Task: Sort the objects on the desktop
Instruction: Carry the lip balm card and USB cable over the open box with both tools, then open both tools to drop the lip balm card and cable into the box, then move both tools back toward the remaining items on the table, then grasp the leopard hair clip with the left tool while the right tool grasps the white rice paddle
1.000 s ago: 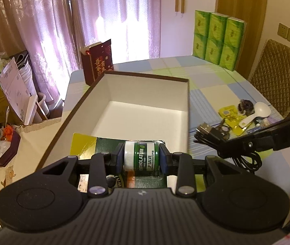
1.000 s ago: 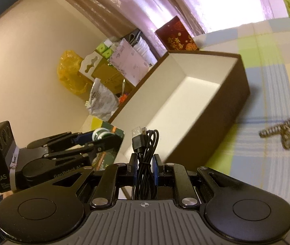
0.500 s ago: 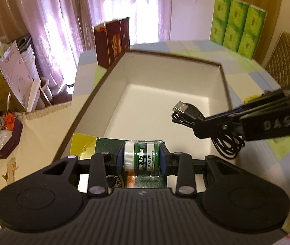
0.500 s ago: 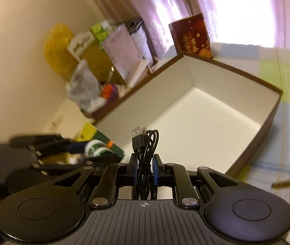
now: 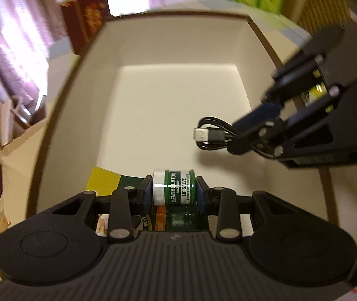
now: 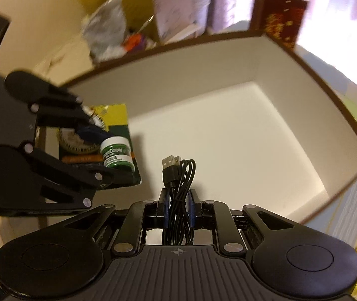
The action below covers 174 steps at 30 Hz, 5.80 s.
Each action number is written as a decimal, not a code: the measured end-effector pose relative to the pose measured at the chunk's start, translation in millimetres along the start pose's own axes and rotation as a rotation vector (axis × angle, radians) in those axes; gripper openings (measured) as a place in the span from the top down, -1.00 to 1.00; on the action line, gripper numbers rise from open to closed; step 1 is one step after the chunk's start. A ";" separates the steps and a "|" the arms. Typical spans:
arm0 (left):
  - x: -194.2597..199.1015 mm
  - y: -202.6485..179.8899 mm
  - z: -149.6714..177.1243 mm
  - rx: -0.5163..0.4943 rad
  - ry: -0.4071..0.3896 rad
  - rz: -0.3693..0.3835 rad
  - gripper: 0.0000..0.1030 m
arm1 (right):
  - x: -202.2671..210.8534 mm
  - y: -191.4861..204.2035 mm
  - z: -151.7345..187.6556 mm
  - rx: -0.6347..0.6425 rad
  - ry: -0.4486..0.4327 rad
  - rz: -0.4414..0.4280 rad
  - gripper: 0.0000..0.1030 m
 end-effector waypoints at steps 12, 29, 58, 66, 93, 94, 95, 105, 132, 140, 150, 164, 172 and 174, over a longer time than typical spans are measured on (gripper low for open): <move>-21.1 4.2 1.6 -0.059 0.091 0.034 -0.04 | -24.6 7.7 4.6 0.114 0.091 -0.046 0.34; -1.1 -7.5 20.4 -0.095 0.095 -0.037 -0.89 | -3.8 -0.5 9.5 0.201 0.044 0.017 -0.96; 76.4 -39.2 -23.1 -0.025 -0.040 -0.213 -0.93 | 81.9 5.5 17.8 0.198 -0.185 0.024 -0.96; 94.4 -72.4 -24.0 0.008 -0.058 -0.249 -0.94 | 115.8 3.1 44.1 0.189 -0.247 -0.005 -0.96; 86.0 -206.6 -18.6 0.171 -0.118 -0.206 -0.98 | 184.0 -75.4 199.5 -0.078 -0.247 0.022 -0.96; 83.5 -210.8 -20.3 0.168 -0.119 -0.199 -0.98 | 184.9 -80.3 205.1 -0.100 -0.244 0.030 -0.96; 80.5 -214.9 -22.3 0.166 -0.121 -0.190 -0.98 | 186.2 -85.9 211.8 -0.124 -0.240 0.038 -0.96; 40.9 -238.2 -45.9 0.095 -0.132 -0.132 -0.98 | 191.0 -137.5 263.1 -0.343 -0.203 0.089 -0.96; -105.7 -232.8 -152.9 -0.034 -0.107 -0.050 -0.89 | 152.1 -358.3 312.9 -0.881 -0.245 0.204 0.11; -133.0 -226.4 -161.1 -0.100 -0.067 -0.037 -0.87 | 128.0 -382.7 303.2 -0.902 -0.250 0.183 0.43; -159.0 -226.2 -161.3 -0.172 -0.008 0.023 -0.50 | 111.7 -392.5 300.2 -0.905 -0.240 0.173 0.58; -145.2 -227.2 -145.4 -0.122 -0.020 0.063 0.34 | 113.5 -387.8 295.5 -0.878 -0.262 0.162 0.98; -131.0 -228.5 -133.2 -0.068 -0.026 0.032 0.34 | 136.3 -377.5 292.0 -0.887 -0.298 0.164 0.99; -123.3 -229.8 -129.8 -0.056 -0.036 0.027 0.34 | 142.8 -372.8 293.9 -0.893 -0.306 0.161 0.99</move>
Point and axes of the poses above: each gripper's, at about its wrist camera, not at the fingertips, and x roughly against the way its jaws point, y to its left, z to its underside, the point moved 6 cm from there along -x, roughly the way its jaws point, and after that the axes turned 4 degrees about z, right-handed, at the moved point
